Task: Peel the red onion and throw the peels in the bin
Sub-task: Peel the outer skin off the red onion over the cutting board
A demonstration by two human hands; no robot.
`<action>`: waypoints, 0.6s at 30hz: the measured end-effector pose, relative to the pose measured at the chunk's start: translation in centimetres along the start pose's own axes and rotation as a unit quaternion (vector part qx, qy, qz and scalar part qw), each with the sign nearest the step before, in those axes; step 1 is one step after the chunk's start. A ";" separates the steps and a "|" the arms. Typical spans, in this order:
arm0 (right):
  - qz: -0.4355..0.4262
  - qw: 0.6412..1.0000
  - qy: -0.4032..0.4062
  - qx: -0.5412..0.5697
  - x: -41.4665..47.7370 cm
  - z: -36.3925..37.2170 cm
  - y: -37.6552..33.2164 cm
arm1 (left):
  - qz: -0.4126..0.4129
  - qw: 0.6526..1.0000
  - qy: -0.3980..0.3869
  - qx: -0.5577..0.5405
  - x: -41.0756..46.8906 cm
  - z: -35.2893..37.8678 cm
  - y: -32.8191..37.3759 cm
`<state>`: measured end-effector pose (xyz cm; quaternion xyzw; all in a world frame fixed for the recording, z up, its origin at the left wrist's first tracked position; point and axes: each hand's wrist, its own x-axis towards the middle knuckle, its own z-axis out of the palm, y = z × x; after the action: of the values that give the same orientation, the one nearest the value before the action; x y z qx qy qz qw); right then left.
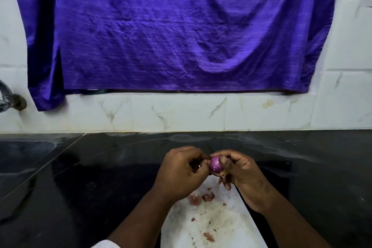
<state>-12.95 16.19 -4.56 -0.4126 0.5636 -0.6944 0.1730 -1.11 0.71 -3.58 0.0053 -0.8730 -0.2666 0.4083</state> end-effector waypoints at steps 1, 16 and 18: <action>0.002 1.000 0.001 0.002 0.0 0.0 0.0 | -0.002 1.000 0.004 -0.004 0.0 0.0 0.0; -0.005 1.000 0.008 -0.015 -0.1 0.1 -0.3 | -0.026 0.996 -0.048 -0.065 -0.2 0.8 -0.5; -0.010 1.000 0.011 -0.013 -0.1 0.2 -0.3 | -0.038 0.996 -0.056 -0.064 -0.3 0.9 -0.6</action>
<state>-12.72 16.23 -4.28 -0.4127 0.5703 -0.6933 0.1542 -1.62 0.69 -4.53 -0.0026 -0.8750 -0.3367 0.3478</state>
